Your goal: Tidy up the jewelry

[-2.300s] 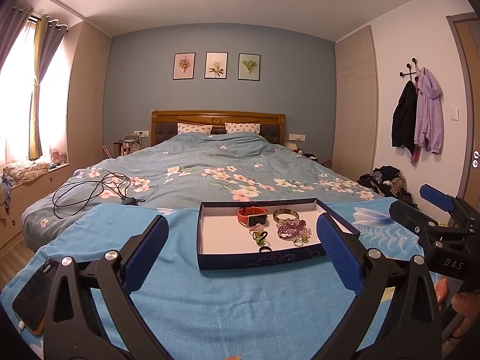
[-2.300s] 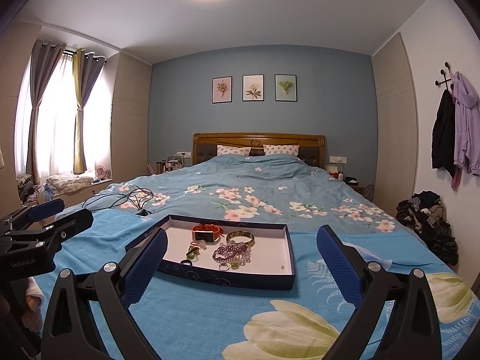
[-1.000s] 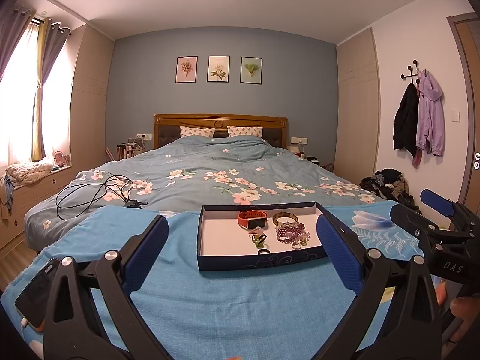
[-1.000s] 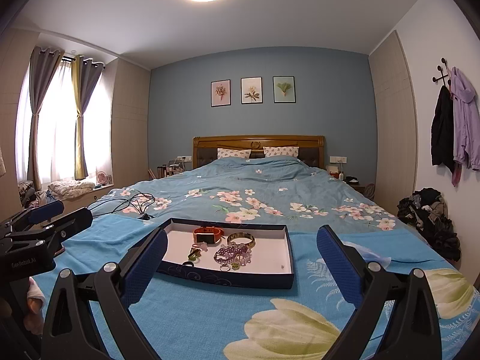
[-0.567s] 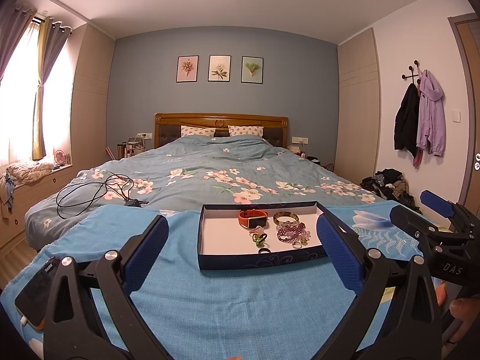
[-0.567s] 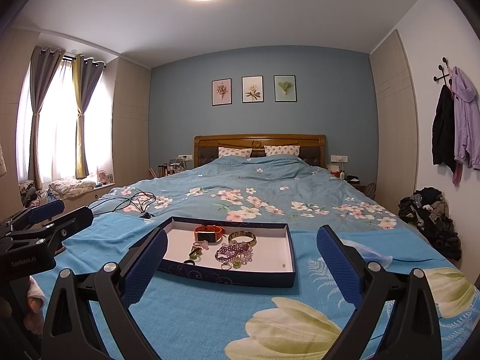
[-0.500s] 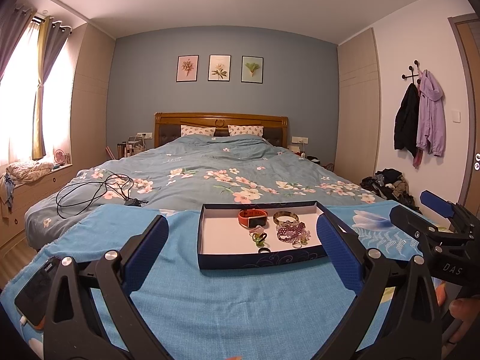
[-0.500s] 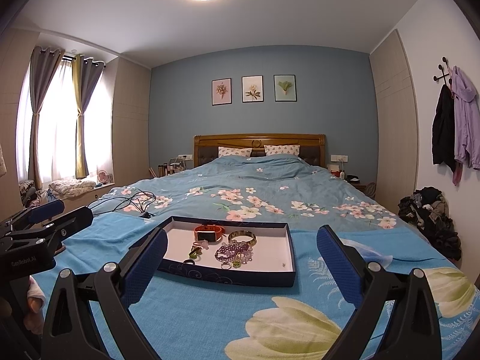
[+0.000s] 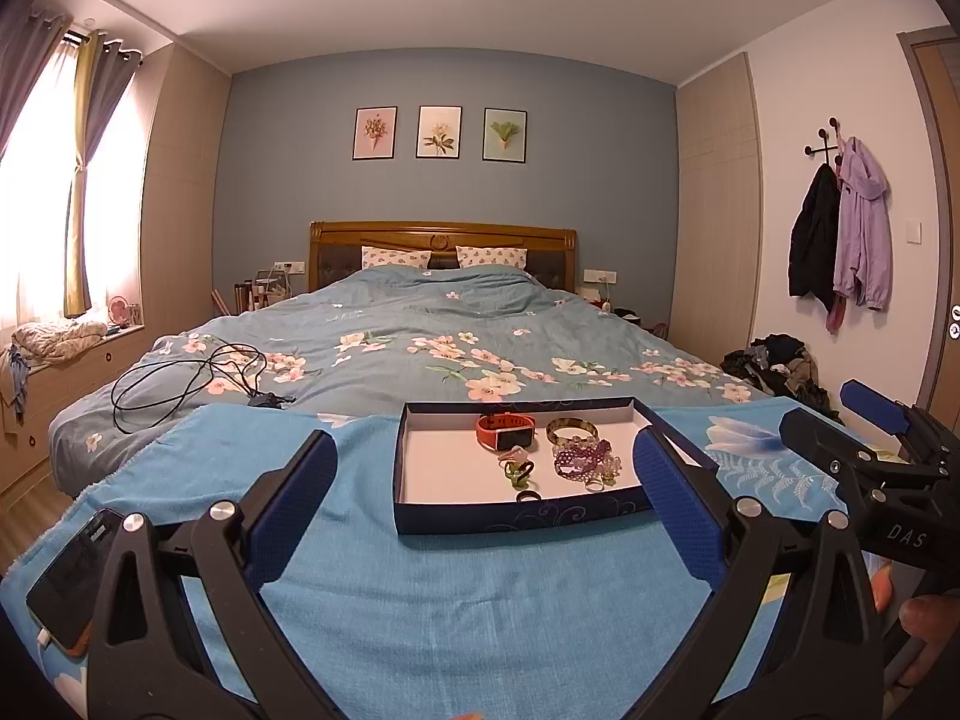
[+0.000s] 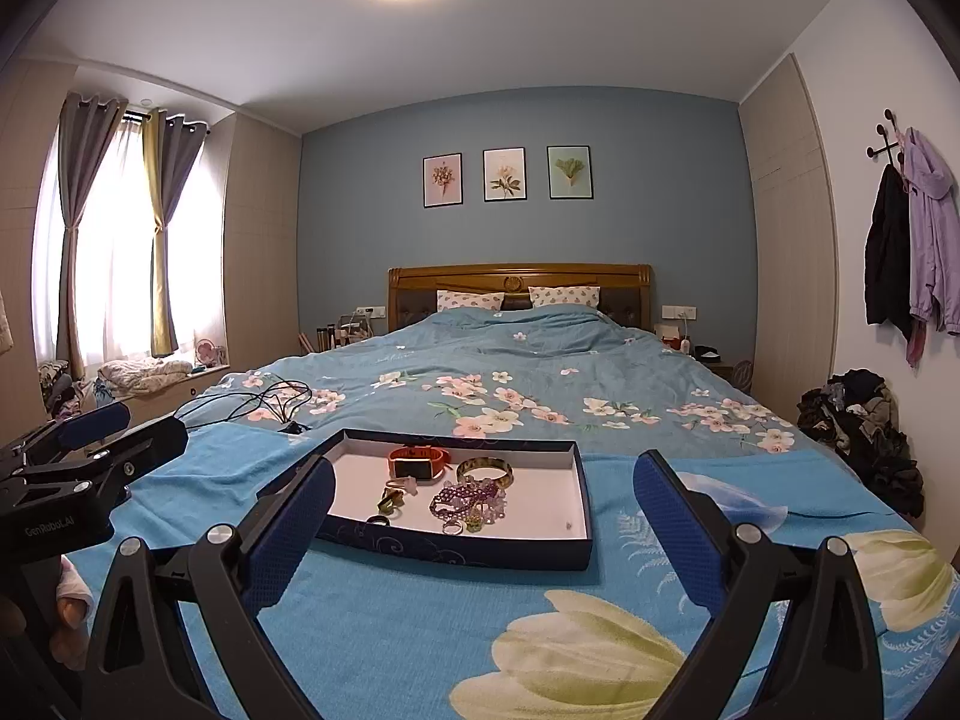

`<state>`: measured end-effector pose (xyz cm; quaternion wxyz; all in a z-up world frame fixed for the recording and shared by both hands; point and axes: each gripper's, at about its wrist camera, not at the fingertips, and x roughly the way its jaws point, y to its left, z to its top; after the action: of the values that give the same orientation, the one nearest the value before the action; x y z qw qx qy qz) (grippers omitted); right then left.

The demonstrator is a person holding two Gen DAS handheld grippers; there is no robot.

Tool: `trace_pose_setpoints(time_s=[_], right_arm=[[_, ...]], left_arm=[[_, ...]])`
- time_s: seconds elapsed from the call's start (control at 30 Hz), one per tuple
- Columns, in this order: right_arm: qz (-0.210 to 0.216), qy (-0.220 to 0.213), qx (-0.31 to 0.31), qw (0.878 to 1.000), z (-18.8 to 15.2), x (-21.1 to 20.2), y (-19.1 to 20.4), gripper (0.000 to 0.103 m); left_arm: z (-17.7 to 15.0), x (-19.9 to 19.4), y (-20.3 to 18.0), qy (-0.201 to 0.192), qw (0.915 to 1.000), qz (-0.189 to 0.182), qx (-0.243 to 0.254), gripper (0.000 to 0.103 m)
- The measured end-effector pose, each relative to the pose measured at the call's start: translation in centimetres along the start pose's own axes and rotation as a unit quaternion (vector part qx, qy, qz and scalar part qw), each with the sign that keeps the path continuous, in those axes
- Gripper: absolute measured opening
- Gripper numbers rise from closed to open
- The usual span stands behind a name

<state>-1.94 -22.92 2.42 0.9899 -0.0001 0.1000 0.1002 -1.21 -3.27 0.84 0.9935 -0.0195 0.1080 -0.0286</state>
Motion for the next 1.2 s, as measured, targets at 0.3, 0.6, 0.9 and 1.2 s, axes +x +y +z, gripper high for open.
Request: trace_pose_setpoints(time_s=[0.3,0.6,0.9,1.2], right_arm=[[0.000,0.000,0.001,1.000,0.04,0.05,-0.09,0.096],[0.000,0.002,0.001,1.000,-0.06,0.01,-0.05,0.096],[0.002,0.008,0.002,1.000,-0.16,0.18,0.10,0.096],[0.004,0.012,0.001,1.000,-0.13,0.27,0.07,0.096]], left_arm=[[-0.17,0.05,0.00,0.002,1.0000,-0.001,0.001,0.097],[-0.23,0.01,-0.01,0.002,1.0000,-0.001,0.000,0.097],[-0.39,0.18,0.04,0.003,1.0000,0.000,-0.002,0.097],[-0.42,0.42,-0.23,0.008,1.0000,0.003,0.002,0.097]])
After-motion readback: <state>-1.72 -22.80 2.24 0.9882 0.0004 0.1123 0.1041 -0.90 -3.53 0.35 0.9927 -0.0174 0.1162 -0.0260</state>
